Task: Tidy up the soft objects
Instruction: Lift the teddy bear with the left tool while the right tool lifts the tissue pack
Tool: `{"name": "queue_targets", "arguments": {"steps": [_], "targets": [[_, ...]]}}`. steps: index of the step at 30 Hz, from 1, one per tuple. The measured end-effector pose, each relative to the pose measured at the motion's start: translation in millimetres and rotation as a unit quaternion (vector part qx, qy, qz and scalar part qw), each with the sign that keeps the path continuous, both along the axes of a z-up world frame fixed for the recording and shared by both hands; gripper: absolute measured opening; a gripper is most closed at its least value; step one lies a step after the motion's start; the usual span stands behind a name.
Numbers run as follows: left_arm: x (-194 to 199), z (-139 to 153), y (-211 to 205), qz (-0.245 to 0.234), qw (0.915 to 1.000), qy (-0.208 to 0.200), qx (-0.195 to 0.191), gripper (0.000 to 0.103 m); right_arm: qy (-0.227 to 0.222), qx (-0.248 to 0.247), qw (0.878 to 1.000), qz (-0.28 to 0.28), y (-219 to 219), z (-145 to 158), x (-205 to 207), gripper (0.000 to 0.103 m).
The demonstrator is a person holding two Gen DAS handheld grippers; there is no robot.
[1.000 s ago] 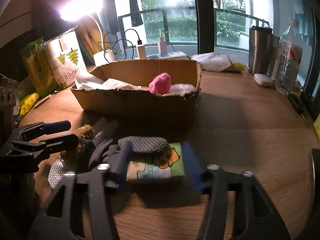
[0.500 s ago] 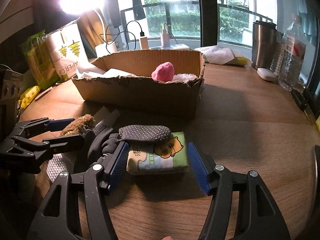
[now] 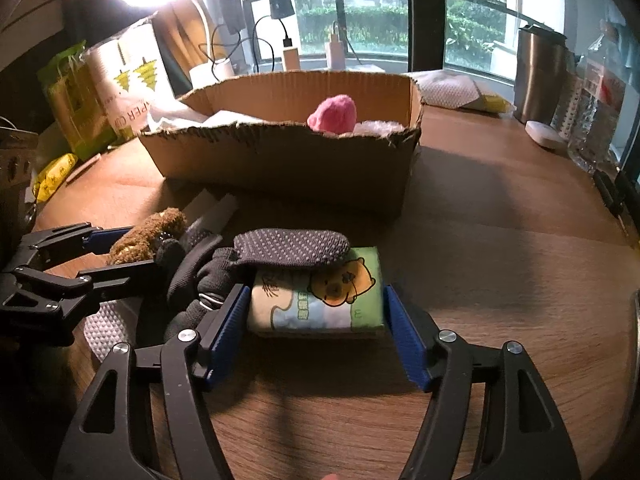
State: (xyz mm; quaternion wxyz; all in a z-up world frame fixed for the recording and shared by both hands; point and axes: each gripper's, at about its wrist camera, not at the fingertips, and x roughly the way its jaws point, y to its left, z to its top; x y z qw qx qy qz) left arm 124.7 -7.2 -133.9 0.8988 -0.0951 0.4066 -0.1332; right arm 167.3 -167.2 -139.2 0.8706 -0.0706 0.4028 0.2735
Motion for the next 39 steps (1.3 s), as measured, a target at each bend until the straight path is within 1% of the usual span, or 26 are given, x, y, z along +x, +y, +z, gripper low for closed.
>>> {"name": "queue_targets", "arguments": {"steps": [3, 9, 15, 25, 33, 39], "targets": [[-1.2, 1.6, 0.1, -0.002, 1.0000, -0.005, -0.002, 0.058, -0.005, -0.003, 1.000, 0.000, 0.6, 0.6, -1.5, 0.070], [-4.6, 7.2, 4.3, 0.002, 0.9998, -0.020, -0.009, 0.056, -0.014, 0.004, 1.000, -0.009, -5.9, 3.8, -4.2, 0.069], [-11.9, 20.9, 11.2, 0.009, 0.9985, -0.049, -0.022, 0.056, -0.022, 0.004, 1.000, -0.022, -15.1, 8.2, -5.0, 0.069], [-18.2, 43.5, 15.8, 0.016, 0.9956, -0.089, -0.023, 0.056, -0.050, 0.022, 0.997, -0.050, -36.5, 29.1, -4.3, 0.069], [-17.2, 57.6, 16.9, 0.020, 0.9933, -0.111, -0.026, 0.056, -0.069, 0.031, 0.996, -0.057, -41.9, 43.7, -3.0, 0.069], [-12.9, 64.7, 14.8, 0.023, 0.9920, -0.123, -0.019, 0.056, -0.081, 0.040, 0.995, -0.053, -40.5, 51.8, -1.2, 0.070]]}}
